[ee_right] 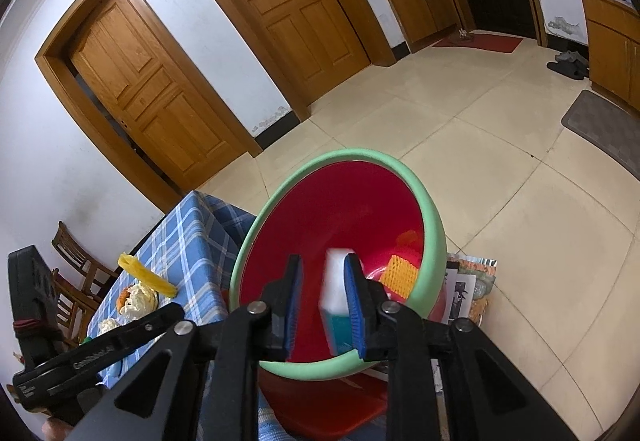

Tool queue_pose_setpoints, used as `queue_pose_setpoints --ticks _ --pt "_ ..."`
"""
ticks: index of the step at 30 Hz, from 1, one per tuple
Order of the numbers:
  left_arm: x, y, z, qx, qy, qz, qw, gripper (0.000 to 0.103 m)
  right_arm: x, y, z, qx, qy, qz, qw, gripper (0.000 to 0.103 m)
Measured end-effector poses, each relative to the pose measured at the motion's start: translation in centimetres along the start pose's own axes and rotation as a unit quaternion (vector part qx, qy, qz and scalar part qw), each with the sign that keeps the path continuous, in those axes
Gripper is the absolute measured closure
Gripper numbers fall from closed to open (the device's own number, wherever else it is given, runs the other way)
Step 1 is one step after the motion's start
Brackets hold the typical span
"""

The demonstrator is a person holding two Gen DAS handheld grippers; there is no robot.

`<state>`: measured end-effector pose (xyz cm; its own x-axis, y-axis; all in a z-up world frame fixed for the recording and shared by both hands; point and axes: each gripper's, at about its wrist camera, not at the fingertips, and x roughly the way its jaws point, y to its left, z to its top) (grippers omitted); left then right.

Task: Collect trash
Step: 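Carry the plastic bag and carton over the red bin and open both grippers, then grasp the blue curved plastic piece with the left gripper while the right gripper grasps the yellow foam block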

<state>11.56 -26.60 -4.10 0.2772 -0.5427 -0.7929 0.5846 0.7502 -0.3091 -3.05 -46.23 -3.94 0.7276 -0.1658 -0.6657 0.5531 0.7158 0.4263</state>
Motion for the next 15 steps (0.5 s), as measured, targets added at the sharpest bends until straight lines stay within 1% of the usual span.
queue_pose_setpoints --ticks 5,7,15 --pt "-1.2 0.9 -0.5 -0.012 -0.010 0.004 0.9999 0.062 -0.2 0.1 -0.1 0.000 -0.001 0.003 1.000 0.071" --pt "-1.7 1.4 -0.6 -0.016 -0.015 0.005 0.9997 0.062 -0.4 0.2 -0.1 0.000 -0.002 0.005 1.000 0.066" --pt "-3.6 2.6 -1.4 -0.032 -0.033 0.015 0.9988 0.062 -1.1 1.0 -0.3 -0.006 -0.004 0.015 1.000 0.056"
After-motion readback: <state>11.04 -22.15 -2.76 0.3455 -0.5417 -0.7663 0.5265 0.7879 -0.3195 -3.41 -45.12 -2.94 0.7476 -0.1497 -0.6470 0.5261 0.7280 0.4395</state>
